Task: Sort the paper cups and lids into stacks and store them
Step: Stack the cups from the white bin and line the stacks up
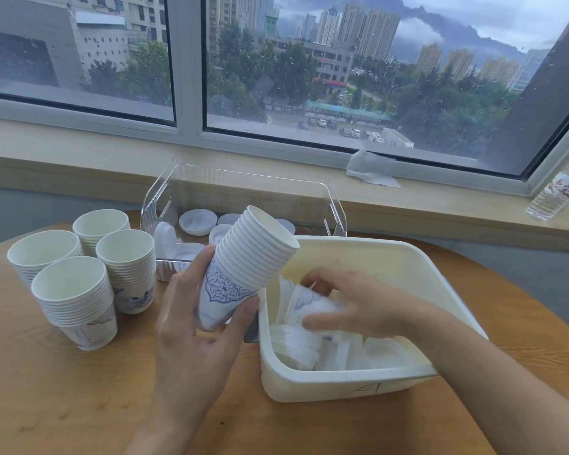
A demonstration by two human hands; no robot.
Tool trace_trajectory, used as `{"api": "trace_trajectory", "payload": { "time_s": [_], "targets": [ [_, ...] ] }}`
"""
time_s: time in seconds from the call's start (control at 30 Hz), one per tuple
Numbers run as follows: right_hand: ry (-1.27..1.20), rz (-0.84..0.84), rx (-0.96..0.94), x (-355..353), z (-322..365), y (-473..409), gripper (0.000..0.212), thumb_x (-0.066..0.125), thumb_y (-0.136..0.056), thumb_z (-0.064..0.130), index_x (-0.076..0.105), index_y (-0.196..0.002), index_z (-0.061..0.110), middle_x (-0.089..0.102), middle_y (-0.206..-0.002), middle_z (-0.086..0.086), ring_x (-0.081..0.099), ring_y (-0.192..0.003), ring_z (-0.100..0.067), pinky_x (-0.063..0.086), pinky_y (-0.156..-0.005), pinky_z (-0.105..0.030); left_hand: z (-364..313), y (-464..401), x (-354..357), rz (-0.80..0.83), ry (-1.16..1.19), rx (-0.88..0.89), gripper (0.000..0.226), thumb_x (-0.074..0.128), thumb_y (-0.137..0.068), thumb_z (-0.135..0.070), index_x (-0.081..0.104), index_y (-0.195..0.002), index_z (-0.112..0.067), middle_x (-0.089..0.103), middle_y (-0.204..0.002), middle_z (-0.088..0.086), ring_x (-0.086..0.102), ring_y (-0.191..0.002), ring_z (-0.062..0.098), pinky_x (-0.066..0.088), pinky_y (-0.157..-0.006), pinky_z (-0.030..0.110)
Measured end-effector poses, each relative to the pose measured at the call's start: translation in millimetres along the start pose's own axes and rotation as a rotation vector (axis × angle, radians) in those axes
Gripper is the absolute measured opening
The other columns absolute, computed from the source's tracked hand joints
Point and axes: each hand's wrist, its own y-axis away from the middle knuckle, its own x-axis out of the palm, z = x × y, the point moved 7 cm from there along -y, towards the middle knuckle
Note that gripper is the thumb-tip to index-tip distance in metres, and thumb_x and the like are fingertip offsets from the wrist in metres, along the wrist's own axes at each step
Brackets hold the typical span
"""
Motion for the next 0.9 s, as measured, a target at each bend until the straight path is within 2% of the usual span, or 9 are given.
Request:
{"api": "trace_trajectory", "payload": {
  "time_s": [0.1, 0.13, 0.27, 0.37, 0.43, 0.53, 0.7, 0.83, 0.9],
  "targets": [
    [-0.346, -0.175, -0.026, -17, -4, 2, 0.047, 0.065, -0.084, 0.062, 0.063, -0.126, 0.042, 0.073, -0.114, 0.013, 0.069, -0.104, -0.011, 0.056, -0.094, -0.035, 0, 0, -1, -0.008, 0.004, 0.0, 0.075, 0.073, -0.084, -0.054, 0.051, -0.149, -0.026, 0.062, -0.131, -0.009, 0.062, -0.12, 0.02, 0.054, -0.097, 0.044],
    [-0.457, -0.215, -0.04, -22, -6, 4, 0.045, 0.063, -0.085, 0.057, 0.064, -0.126, 0.038, 0.075, -0.114, 0.01, 0.071, -0.105, -0.013, 0.057, -0.093, -0.037, -1, 0, -1, -0.007, 0.005, -0.001, 0.075, 0.073, -0.083, -0.054, 0.051, -0.149, -0.026, 0.062, -0.131, -0.01, 0.062, -0.12, 0.021, 0.054, -0.097, 0.044],
    [-0.766, -0.3, -0.061, -35, -7, 12, 0.042, 0.057, -0.087, 0.042, 0.066, -0.125, 0.026, 0.076, -0.101, 0.001, 0.074, -0.093, -0.017, 0.056, -0.075, -0.025, -4, -1, -1, -0.001, 0.006, 0.009, 0.074, 0.073, -0.083, -0.054, 0.052, -0.149, -0.027, 0.061, -0.131, -0.019, 0.062, -0.12, 0.018, 0.051, -0.097, 0.034],
    [-0.913, -0.357, -0.068, -43, -8, 15, 0.046, 0.056, -0.088, 0.041, 0.065, -0.128, 0.021, 0.075, -0.11, -0.011, 0.073, -0.098, -0.023, 0.056, -0.079, -0.026, -7, -2, -1, 0.001, -0.015, 0.028, 0.074, 0.073, -0.083, -0.053, 0.052, -0.149, -0.026, 0.058, -0.132, -0.026, 0.06, -0.122, 0.013, 0.046, -0.098, 0.02],
    [-0.972, -0.387, -0.077, -47, -5, 16, 0.048, 0.056, -0.09, 0.041, 0.063, -0.132, 0.02, 0.075, -0.114, -0.011, 0.073, -0.1, -0.022, 0.057, -0.078, -0.023, -9, -2, -1, 0.002, -0.028, 0.044, 0.073, 0.073, -0.083, -0.052, 0.053, -0.148, -0.025, 0.057, -0.132, -0.027, 0.058, -0.123, 0.009, 0.042, -0.098, 0.013],
    [-1.008, -0.447, -0.111, -54, 4, 17, 0.049, 0.06, -0.09, 0.04, 0.062, -0.136, 0.021, 0.076, -0.114, -0.007, 0.073, -0.1, -0.02, 0.055, -0.075, -0.019, -10, -3, -1, 0.004, -0.02, 0.056, 0.072, 0.074, -0.083, -0.05, 0.054, -0.147, -0.024, 0.06, -0.13, -0.02, 0.058, -0.122, 0.008, 0.04, -0.099, 0.011],
    [-1.089, -0.558, -0.229, -68, 31, 22, 0.052, 0.063, -0.09, 0.032, 0.057, -0.14, 0.02, 0.078, -0.108, -0.004, 0.074, -0.096, -0.02, 0.057, -0.078, -0.025, -9, -3, 1, 0.014, 0.0, 0.062, 0.072, 0.075, -0.082, -0.047, 0.055, -0.146, -0.02, 0.063, -0.129, -0.009, 0.06, -0.123, 0.016, 0.042, -0.1, 0.014],
    [-1.142, -0.585, -0.291, -75, 51, 22, 0.056, 0.066, -0.089, 0.032, 0.054, -0.143, 0.022, 0.075, -0.115, -0.004, 0.07, -0.107, -0.026, 0.054, -0.095, -0.043, -8, -2, 0, 0.013, 0.005, 0.062, 0.072, 0.075, -0.082, -0.048, 0.055, -0.146, -0.022, 0.062, -0.129, -0.011, 0.06, -0.124, 0.017, 0.043, -0.1, 0.015],
    [-1.156, -0.569, -0.307, -73, 60, 20, 0.055, 0.064, -0.09, 0.029, 0.055, -0.144, 0.022, 0.073, -0.117, -0.003, 0.069, -0.106, -0.023, 0.055, -0.091, -0.039, -7, -1, 0, 0.015, 0.013, 0.055, 0.073, 0.076, -0.082, -0.048, 0.055, -0.146, -0.022, 0.061, -0.13, -0.012, 0.06, -0.124, 0.017, 0.044, -0.1, 0.016]
  ]
}}
